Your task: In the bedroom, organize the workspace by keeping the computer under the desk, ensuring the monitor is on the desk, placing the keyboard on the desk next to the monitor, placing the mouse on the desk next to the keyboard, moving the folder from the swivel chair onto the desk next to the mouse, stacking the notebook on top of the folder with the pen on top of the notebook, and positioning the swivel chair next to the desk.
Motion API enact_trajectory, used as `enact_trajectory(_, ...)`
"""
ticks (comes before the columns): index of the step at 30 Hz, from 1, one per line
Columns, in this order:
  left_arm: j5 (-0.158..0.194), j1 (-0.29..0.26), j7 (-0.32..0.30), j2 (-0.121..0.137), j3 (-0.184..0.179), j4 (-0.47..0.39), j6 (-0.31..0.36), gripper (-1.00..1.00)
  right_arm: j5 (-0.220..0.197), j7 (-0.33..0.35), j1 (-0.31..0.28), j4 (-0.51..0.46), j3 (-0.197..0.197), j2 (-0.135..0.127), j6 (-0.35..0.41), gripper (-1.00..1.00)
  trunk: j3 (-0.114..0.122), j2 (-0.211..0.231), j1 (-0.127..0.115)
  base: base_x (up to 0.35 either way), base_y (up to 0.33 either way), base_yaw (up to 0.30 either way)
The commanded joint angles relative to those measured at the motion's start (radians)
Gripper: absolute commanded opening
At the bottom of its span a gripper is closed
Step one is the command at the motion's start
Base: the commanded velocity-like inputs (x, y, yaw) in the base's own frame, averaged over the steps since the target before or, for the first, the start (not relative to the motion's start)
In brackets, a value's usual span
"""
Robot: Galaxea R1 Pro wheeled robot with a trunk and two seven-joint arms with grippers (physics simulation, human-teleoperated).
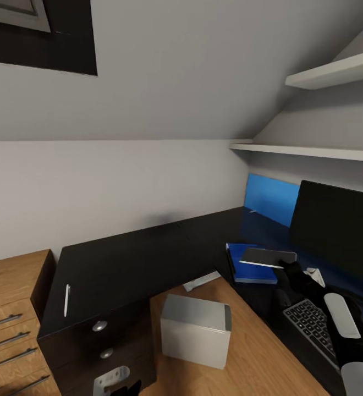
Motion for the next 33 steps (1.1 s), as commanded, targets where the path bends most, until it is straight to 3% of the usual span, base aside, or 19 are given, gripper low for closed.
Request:
enact_trajectory(1, 0.008, 0.000, 0.008, 0.001, -0.003, -0.002, 0.001, 1.00, -0.002, 0.002, -0.001, 0.002, -0.002, 0.000, 0.006, -1.00, -0.001, -0.001, 0.000, 0.000, -0.122, -0.006)
enact_trajectory(4, 0.007, 0.000, 0.007, 0.003, -0.009, -0.001, -0.004, 1.00, -0.002, 0.002, -0.001, 0.008, -0.001, 0.001, 0.003, -1.00, -0.001, -0.001, 0.000, 0.000, -0.051, -0.003)
enact_trajectory(7, 0.006, 0.001, 0.005, 0.005, -0.023, -0.002, -0.059, 1.00, -0.004, 0.002, -0.001, 0.010, 0.001, 0.002, 0.001, -1.00, -0.001, -0.001, 0.000, 0.000, -0.018, -0.001)
enact_trajectory(9, -0.005, 0.020, 0.004, 0.020, -0.068, -0.002, -0.170, 1.00, -0.005, 0.002, 0.000, 0.009, 0.004, 0.003, 0.000, -1.00, -0.001, -0.001, 0.000, 0.000, -0.005, 0.000)
enact_trajectory(13, -0.032, 0.044, 0.008, 0.067, -0.159, -0.002, -0.288, 1.00, -0.005, 0.002, 0.000, 0.010, 0.007, 0.004, -0.001, -1.00, -0.001, -0.001, 0.000, 0.000, -0.002, 0.000)
enact_trajectory(16, -0.041, 0.054, 0.013, 0.140, -0.277, -0.002, -0.422, 1.00, -0.003, 0.001, 0.000, 0.011, 0.018, 0.007, -0.013, -1.00, -0.001, -0.001, 0.000, 0.000, 0.000, 0.000)
enact_trajectory(17, -0.041, 0.055, 0.014, 0.148, -0.287, -0.002, -0.436, 1.00, -0.003, 0.001, 0.000, 0.011, 0.019, 0.010, -0.025, -1.00, -0.001, -0.001, 0.000, 0.000, 0.000, 0.000)
enact_trajectory(24, -0.041, 0.056, 0.014, 0.159, -0.305, -0.002, -0.459, 1.00, 0.008, 0.001, -0.001, 0.011, 0.029, 0.037, -0.126, -1.00, -0.001, -0.001, 0.000, 0.087, 0.000, 0.000)
enact_trajectory(26, -0.039, 0.056, 0.014, 0.158, -0.307, -0.002, -0.462, 1.00, 0.037, -0.001, -0.001, 0.012, 0.049, 0.046, -0.147, -1.00, -0.001, -0.001, 0.000, 0.079, 0.000, 0.000)
enact_trajectory(33, -0.038, 0.056, 0.014, 0.158, -0.307, -0.002, -0.462, 1.00, 0.047, -0.002, -0.001, 0.019, 0.055, 0.047, -0.152, -1.00, -0.001, -0.001, 0.000, 0.118, 0.000, 0.000)
